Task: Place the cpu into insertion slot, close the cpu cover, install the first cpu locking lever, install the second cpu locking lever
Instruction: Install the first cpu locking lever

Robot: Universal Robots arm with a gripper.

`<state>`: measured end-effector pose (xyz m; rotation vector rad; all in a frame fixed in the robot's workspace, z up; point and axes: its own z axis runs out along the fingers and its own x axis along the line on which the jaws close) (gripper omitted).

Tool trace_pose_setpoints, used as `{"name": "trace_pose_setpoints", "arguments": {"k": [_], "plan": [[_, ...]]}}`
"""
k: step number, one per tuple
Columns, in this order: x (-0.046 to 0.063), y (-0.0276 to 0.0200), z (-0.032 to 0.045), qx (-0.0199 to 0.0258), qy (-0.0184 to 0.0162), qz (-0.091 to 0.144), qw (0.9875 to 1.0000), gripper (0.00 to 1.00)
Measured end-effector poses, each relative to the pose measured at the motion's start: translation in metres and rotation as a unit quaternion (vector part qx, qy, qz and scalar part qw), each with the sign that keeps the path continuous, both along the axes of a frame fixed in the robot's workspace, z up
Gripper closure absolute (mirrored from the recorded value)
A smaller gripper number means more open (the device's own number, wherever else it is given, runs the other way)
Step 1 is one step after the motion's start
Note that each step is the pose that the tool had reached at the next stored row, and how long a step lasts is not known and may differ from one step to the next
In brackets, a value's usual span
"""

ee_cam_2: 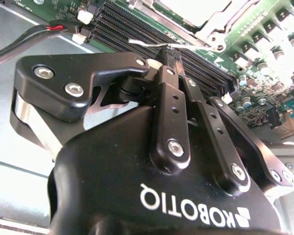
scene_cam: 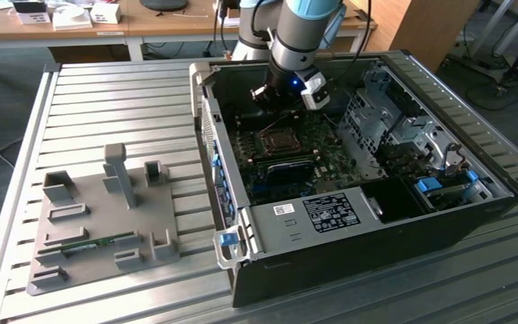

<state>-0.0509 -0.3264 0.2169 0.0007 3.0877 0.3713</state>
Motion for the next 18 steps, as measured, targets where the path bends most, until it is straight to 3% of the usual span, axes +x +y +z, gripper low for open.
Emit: {"name": "trace_pose_setpoints", "arguments": {"k": [18], "plan": [[0.0089,-0.0004,-0.0031,0.0000,0.0000,0.000,1.0000,0.89]]}}
